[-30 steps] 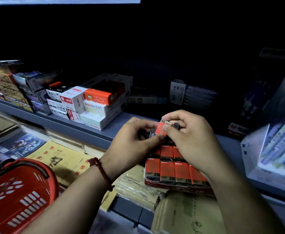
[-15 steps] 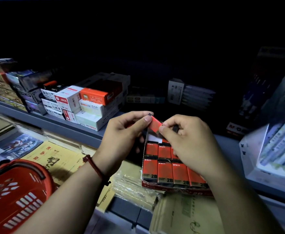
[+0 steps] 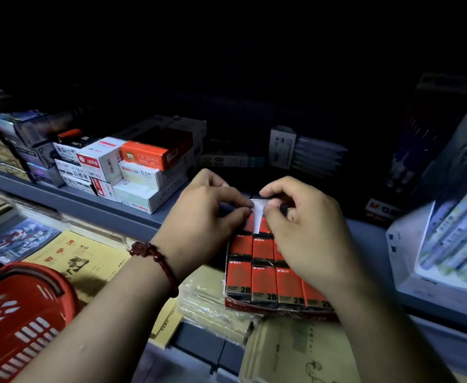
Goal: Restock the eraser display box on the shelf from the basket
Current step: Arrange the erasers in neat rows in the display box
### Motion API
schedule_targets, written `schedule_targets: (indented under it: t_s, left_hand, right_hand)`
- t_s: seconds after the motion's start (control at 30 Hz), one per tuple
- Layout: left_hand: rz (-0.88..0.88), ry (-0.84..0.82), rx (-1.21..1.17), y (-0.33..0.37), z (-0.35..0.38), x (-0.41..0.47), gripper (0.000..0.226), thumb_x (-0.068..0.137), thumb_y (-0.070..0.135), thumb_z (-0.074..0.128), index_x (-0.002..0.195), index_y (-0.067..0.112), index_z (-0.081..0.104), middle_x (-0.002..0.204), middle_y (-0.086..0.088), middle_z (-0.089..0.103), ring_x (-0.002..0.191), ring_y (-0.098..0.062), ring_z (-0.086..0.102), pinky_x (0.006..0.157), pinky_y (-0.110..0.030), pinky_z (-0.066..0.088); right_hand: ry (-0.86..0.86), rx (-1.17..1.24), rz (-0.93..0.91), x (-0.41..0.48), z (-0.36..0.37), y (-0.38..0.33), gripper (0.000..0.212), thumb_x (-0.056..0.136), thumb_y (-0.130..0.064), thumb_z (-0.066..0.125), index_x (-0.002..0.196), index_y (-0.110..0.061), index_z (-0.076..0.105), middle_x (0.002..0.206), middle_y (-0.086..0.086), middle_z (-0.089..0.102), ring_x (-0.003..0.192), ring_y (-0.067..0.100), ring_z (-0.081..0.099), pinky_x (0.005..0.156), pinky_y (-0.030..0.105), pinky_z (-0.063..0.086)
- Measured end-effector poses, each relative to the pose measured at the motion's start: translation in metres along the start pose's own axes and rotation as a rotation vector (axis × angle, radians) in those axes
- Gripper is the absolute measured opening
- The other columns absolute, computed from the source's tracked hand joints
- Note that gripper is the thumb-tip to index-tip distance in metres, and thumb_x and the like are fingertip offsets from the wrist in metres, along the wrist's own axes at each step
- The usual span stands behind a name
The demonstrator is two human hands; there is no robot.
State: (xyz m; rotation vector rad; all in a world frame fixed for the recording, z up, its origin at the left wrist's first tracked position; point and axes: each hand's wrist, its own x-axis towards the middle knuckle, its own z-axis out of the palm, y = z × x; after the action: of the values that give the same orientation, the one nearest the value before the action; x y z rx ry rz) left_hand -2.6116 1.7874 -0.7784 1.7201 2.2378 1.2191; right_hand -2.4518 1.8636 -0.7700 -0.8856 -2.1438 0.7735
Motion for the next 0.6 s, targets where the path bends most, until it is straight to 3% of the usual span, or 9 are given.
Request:
schedule_targets:
  t_s: [0.1,0.27,0.4,0.47,0.57,0.6]
  left_hand:
    - [-0.085,-0.005,-0.034,0.0,-0.003,0.0,0.014,0.08,0.018,0.081,0.087,0.031,0.079,0.1,0.006,0.056,0.089,0.002,0.057,0.076,0.001,0.035]
    - [-0.023,0.009,-0.049,0.0,-0.005,-0.007,0.015,0.085,0.022,0.077,0.096,0.031,0.072,0.091,0.01,0.059,0.088,-0.001,0.059,0.075,-0.005,0.039]
    - [-0.067,0.069,-0.08,-0.004,-0.008,-0.012,0.012,0.093,0.025,0.068,0.102,0.033,0.065,0.078,0.009,0.063,0.068,-0.005,0.059,0.061,-0.018,0.043]
    - [-0.082,0.102,0.014,-0.012,-0.013,-0.014,0.021,0.091,0.028,0.066,0.11,0.036,0.062,0.088,0.012,0.061,0.075,-0.003,0.058,0.07,-0.026,0.048]
    - [-0.17,-0.039,0.216,-0.019,-0.022,-0.018,0.054,0.083,0.039,0.067,0.135,0.035,0.05,0.126,0.007,0.05,0.116,-0.017,0.057,0.103,-0.038,0.047]
    - [-0.187,-0.087,0.242,-0.019,-0.024,-0.019,0.062,0.082,0.043,0.064,0.14,0.033,0.047,0.134,0.005,0.05,0.123,-0.019,0.055,0.108,-0.039,0.045]
  right_hand:
    - [-0.006,-0.001,-0.007,0.0,0.0,-0.001,0.018,0.099,-0.016,0.057,0.1,-0.029,0.069,0.068,-0.012,0.056,0.061,0.003,0.052,0.058,0.022,0.035]
    - [0.01,-0.006,-0.008,0.0,0.0,-0.001,0.017,0.098,-0.015,0.058,0.098,-0.028,0.07,0.059,-0.013,0.052,0.054,0.004,0.052,0.054,0.019,0.034]
    - [0.009,-0.018,0.002,0.0,0.001,0.0,0.017,0.099,-0.017,0.058,0.1,-0.031,0.069,0.06,-0.013,0.054,0.053,0.004,0.056,0.053,0.018,0.036]
    - [0.005,-0.015,0.0,0.0,0.0,0.0,0.018,0.099,-0.017,0.057,0.099,-0.031,0.069,0.06,-0.013,0.055,0.053,0.005,0.057,0.054,0.019,0.036]
    - [0.001,-0.008,-0.001,0.0,0.0,0.001,0.018,0.099,-0.017,0.058,0.1,-0.031,0.069,0.06,-0.014,0.055,0.054,0.005,0.056,0.055,0.021,0.038]
    - [0.001,-0.011,-0.005,0.0,0.0,0.002,0.017,0.099,-0.018,0.058,0.101,-0.031,0.069,0.059,-0.015,0.054,0.053,0.004,0.054,0.055,0.021,0.038]
